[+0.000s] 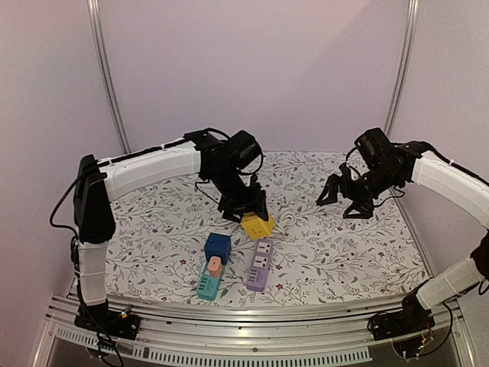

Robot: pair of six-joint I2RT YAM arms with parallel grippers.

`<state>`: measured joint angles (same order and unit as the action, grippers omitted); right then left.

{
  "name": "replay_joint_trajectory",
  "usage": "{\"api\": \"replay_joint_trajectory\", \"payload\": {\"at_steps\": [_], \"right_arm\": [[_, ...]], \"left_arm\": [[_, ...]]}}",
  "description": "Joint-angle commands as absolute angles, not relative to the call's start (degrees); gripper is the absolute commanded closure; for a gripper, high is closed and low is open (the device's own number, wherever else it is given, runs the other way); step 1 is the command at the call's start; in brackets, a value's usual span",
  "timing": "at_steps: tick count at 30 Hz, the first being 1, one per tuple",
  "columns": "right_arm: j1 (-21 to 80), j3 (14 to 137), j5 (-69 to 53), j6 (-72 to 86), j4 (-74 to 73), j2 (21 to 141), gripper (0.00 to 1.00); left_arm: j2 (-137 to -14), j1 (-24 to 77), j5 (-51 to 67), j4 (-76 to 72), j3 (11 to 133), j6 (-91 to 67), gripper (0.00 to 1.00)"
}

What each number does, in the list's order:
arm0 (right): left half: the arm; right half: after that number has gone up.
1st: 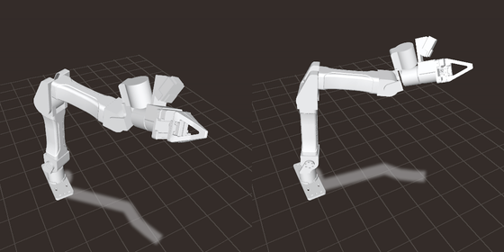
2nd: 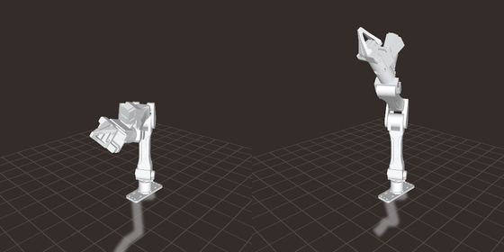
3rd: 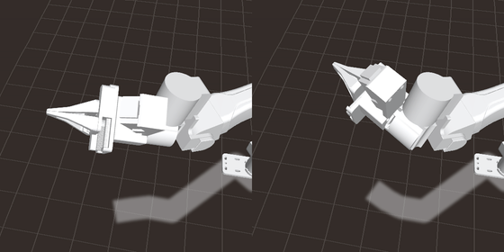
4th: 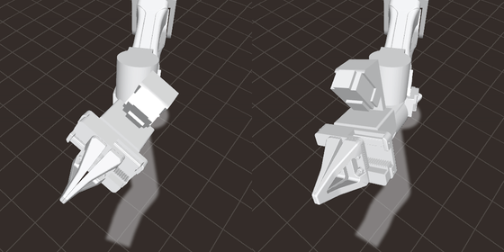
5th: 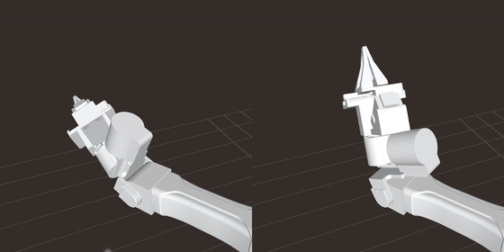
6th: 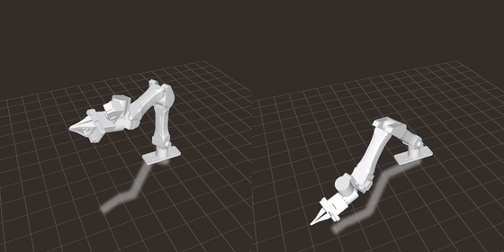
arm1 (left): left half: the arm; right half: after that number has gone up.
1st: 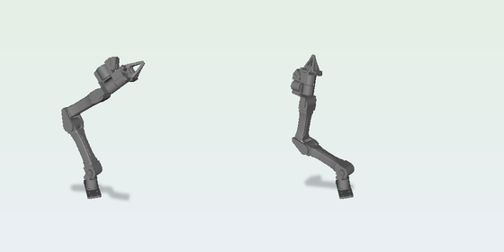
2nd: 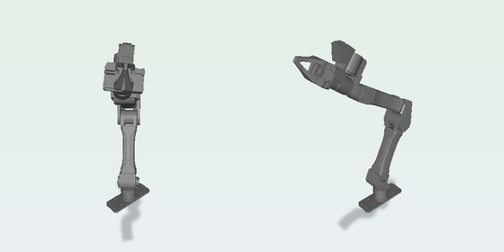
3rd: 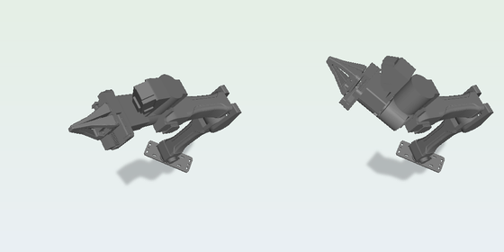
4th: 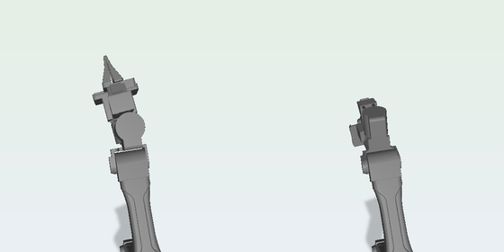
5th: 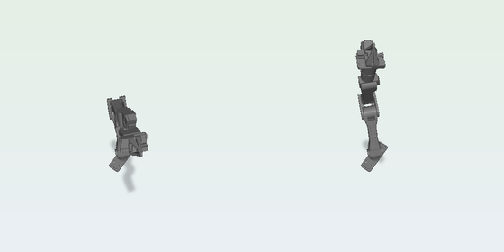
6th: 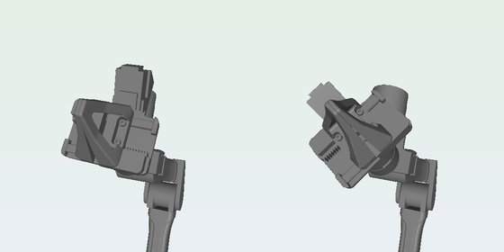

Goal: Insert the plug

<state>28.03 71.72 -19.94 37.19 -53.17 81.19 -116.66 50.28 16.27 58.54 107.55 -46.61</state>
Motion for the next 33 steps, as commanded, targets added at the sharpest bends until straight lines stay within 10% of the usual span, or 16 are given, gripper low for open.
{"api": "replay_joint_trajectory", "payload": {"at_steps": [1,33], "right_arm": [[23.71,68.18,-25.61,34.86,-49.92,78.44,0.01],[22.68,68.27,-15.04,31.01,-53.94,79.62,0.01]], "left_arm": [[-121.48,50.81,13.81,66.18,114.35,-44.64,1.0],[-129.37,52.16,13.19,66.74,116.17,-38.15,1.0]]}}
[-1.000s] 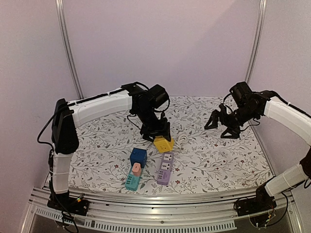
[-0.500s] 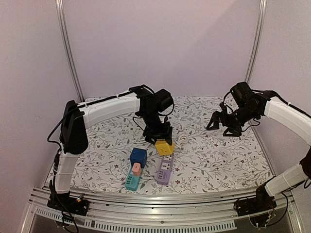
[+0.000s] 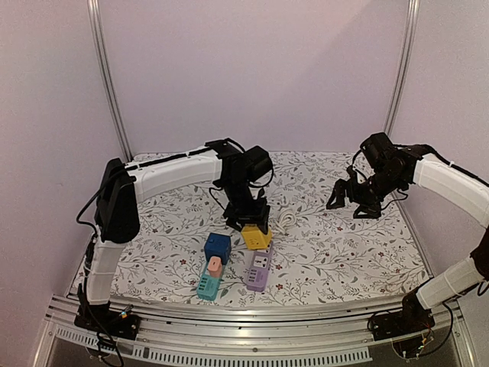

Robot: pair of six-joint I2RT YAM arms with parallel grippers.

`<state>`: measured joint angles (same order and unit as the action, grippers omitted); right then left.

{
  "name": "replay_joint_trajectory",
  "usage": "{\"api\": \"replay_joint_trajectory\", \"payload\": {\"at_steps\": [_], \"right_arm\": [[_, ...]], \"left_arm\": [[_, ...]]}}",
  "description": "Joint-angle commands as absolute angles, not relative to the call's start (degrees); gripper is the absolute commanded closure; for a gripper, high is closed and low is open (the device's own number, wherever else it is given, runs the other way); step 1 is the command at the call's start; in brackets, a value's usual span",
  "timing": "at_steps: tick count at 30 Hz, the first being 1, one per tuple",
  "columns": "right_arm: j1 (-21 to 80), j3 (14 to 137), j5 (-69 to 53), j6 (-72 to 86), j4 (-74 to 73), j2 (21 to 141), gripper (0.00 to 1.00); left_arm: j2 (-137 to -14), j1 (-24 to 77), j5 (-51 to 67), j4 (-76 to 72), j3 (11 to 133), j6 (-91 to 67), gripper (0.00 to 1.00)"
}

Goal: Insert the plug

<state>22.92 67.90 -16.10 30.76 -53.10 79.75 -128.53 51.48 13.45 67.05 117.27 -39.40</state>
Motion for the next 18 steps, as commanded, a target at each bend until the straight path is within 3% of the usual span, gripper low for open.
{"api": "replay_joint_trajectory", "payload": {"at_steps": [1,18], "right_arm": [[22.7,68.14,-15.15,31.17,-53.91,79.35,0.01],[22.73,66.3,-14.5,31.99,-54.03,77.74,0.01]], "left_arm": [[-129.37,52.17,13.24,66.45,115.94,-38.15,1.0],[-130.65,52.59,14.53,64.6,116.24,-38.32,1.0]]}}
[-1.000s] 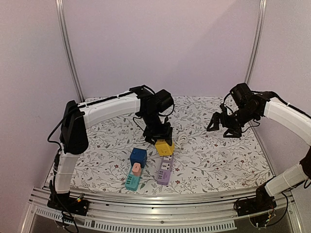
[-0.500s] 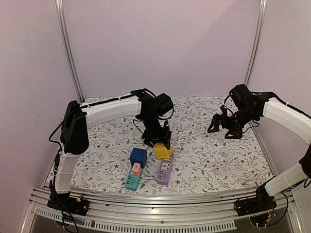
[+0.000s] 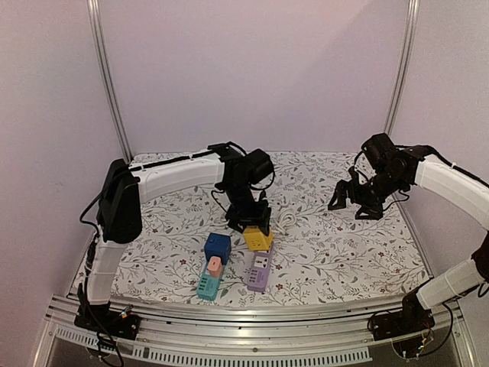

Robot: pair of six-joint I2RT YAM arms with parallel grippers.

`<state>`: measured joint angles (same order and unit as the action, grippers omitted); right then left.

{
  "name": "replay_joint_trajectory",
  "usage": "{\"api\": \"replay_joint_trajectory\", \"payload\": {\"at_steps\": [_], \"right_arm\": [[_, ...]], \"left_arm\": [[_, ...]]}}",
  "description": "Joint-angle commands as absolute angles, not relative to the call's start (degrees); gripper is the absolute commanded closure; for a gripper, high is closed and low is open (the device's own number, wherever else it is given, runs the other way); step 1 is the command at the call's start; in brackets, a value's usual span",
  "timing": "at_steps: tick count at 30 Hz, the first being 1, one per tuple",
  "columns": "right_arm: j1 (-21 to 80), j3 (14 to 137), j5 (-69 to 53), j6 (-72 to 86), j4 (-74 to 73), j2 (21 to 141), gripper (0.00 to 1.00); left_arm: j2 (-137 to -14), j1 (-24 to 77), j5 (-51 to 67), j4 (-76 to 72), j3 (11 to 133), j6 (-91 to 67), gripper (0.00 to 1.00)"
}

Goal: Insert the plug

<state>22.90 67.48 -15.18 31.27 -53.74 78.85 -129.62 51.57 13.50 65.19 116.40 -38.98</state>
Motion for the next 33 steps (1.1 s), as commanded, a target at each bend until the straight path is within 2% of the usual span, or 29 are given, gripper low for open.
{"api": "replay_joint_trajectory", "payload": {"at_steps": [1,33], "right_arm": [[22.76,66.3,-14.5,32.06,-54.03,77.73,0.01],[22.72,62.46,-15.12,32.03,-52.65,76.38,0.01]], "left_arm": [[-130.75,52.63,14.53,64.53,116.27,-38.3,1.0],[-131.67,56.99,7.73,69.88,123.42,-40.93,1.0]]}}
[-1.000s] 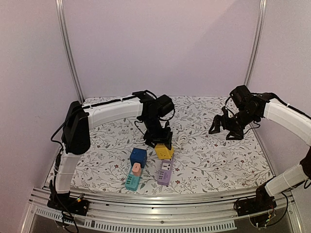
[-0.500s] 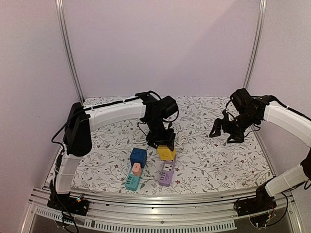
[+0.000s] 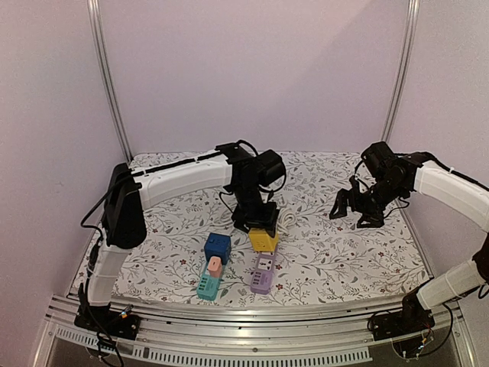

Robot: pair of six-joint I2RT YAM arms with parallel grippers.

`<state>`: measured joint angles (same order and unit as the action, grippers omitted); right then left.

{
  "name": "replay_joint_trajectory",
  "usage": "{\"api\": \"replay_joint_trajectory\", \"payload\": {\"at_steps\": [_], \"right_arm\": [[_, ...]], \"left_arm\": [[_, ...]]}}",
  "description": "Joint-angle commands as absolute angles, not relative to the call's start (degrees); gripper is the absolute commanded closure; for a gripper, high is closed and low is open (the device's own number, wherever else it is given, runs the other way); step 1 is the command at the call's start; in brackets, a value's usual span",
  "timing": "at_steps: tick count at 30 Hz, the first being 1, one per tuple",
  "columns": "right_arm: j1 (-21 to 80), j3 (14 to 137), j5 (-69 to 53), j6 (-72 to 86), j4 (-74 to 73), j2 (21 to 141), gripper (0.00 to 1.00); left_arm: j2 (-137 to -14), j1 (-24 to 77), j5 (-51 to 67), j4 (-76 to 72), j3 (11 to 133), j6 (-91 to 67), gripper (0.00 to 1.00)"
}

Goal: Insert the plug

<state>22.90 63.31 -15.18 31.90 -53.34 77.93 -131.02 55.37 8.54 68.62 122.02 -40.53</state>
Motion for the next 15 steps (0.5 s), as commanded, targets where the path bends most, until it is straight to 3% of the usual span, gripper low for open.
{"api": "replay_joint_trajectory", "payload": {"at_steps": [1,15], "right_arm": [[22.76,62.37,-15.19,32.0,-52.53,76.38,0.01],[22.75,61.19,-15.23,31.89,-52.5,75.7,0.01]], "left_arm": [[-131.85,57.18,7.62,69.87,123.45,-40.94,1.0],[-133.26,58.19,3.01,70.02,124.68,-40.54,1.0]]}}
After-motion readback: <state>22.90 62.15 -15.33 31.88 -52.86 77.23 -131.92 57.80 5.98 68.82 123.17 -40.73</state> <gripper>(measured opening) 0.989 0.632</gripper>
